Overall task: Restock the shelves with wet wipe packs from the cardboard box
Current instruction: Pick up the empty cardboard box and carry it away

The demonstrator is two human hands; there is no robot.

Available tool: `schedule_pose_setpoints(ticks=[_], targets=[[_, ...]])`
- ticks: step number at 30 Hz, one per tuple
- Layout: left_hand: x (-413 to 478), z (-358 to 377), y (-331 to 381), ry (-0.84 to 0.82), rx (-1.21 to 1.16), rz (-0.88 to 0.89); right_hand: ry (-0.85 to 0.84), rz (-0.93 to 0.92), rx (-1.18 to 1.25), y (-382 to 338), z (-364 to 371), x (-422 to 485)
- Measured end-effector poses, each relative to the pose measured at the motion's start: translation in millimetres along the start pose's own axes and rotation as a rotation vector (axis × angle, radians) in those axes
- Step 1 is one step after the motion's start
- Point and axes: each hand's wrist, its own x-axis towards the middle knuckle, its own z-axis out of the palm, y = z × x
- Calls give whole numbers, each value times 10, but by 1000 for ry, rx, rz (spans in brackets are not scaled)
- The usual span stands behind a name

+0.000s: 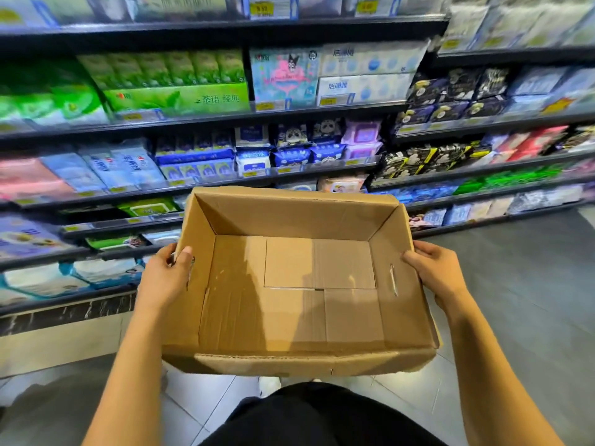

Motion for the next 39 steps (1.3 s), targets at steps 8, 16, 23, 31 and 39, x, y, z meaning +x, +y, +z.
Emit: schedule_pose_setpoints(ticks=[8, 16, 23, 31, 39], targets=[[-13, -355, 231, -30, -18, 93, -9, -57, 44, -224, 31, -120], [213, -520, 357, 24, -3, 93, 36, -89, 87, -363, 145, -148], [381, -604, 408, 28, 2, 124, 12, -111, 58, -502, 249, -190], [569, -628, 466, 5, -1, 152, 58, 14, 31, -478, 254, -192], [783, -418, 726, -75, 1, 203, 78, 52, 120, -463, 93, -369]])
